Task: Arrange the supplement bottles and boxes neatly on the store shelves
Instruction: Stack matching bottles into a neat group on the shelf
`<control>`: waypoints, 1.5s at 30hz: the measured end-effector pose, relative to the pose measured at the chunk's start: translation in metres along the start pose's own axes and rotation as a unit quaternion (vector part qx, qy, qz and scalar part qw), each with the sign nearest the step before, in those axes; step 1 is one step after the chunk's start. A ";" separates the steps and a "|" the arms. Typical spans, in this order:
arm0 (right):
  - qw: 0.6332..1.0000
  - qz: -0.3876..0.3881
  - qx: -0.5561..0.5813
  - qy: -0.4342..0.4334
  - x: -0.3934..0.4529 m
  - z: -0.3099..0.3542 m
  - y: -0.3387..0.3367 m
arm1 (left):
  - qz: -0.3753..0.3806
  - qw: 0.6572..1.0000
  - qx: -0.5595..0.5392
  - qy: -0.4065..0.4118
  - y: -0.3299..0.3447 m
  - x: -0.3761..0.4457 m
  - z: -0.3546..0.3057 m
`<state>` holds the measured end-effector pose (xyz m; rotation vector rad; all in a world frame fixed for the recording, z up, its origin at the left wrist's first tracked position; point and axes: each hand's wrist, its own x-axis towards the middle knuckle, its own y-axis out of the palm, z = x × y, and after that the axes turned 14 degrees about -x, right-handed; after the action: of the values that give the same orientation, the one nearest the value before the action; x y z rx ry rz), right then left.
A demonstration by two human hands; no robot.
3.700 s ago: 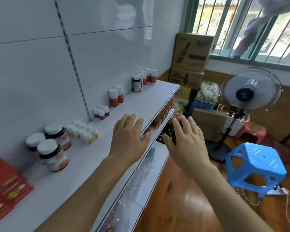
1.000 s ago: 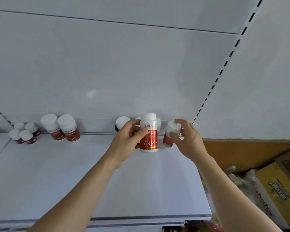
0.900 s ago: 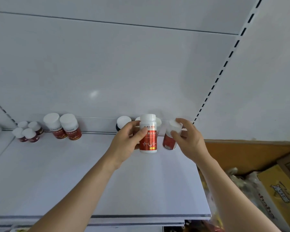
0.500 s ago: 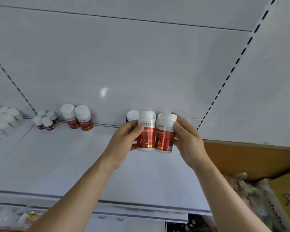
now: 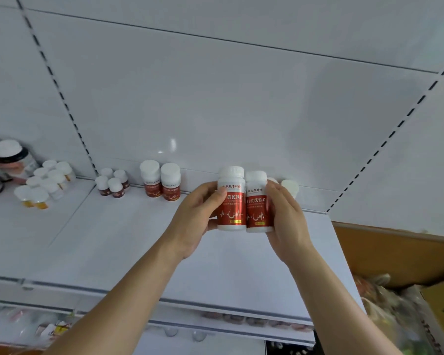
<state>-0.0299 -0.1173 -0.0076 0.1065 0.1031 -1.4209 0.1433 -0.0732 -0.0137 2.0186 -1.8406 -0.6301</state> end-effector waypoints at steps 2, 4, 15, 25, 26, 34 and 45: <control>0.999 0.020 -0.035 -0.015 -0.007 0.001 0.017 | 0.004 1.000 0.003 -0.001 -0.016 -0.004 -0.012; 0.999 0.031 -0.037 -0.018 -0.013 0.002 0.032 | 0.008 1.000 0.003 -0.007 -0.032 -0.007 -0.021; 0.999 0.019 -0.027 0.012 -0.040 -0.003 0.088 | 0.031 0.999 0.017 -0.036 -0.094 -0.023 -0.045; 0.996 0.068 -0.052 -0.022 -0.028 -0.002 0.105 | -0.010 0.998 0.058 0.000 -0.114 -0.031 -0.054; 0.996 0.071 -0.055 -0.026 -0.027 -0.003 0.107 | -0.016 0.997 0.070 0.010 -0.115 -0.031 -0.055; 0.981 0.096 -0.163 -0.039 -0.025 -0.040 0.111 | -0.060 0.979 0.192 0.015 -0.147 -0.043 -0.042; 0.918 0.084 -0.363 -0.135 -0.002 -0.060 0.153 | -0.086 0.939 0.332 0.027 -0.199 -0.022 -0.049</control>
<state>0.1205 -0.0845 -0.0650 -0.6783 0.3761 -1.1363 0.3361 -0.0328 -0.0753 2.5969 -2.0376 0.0384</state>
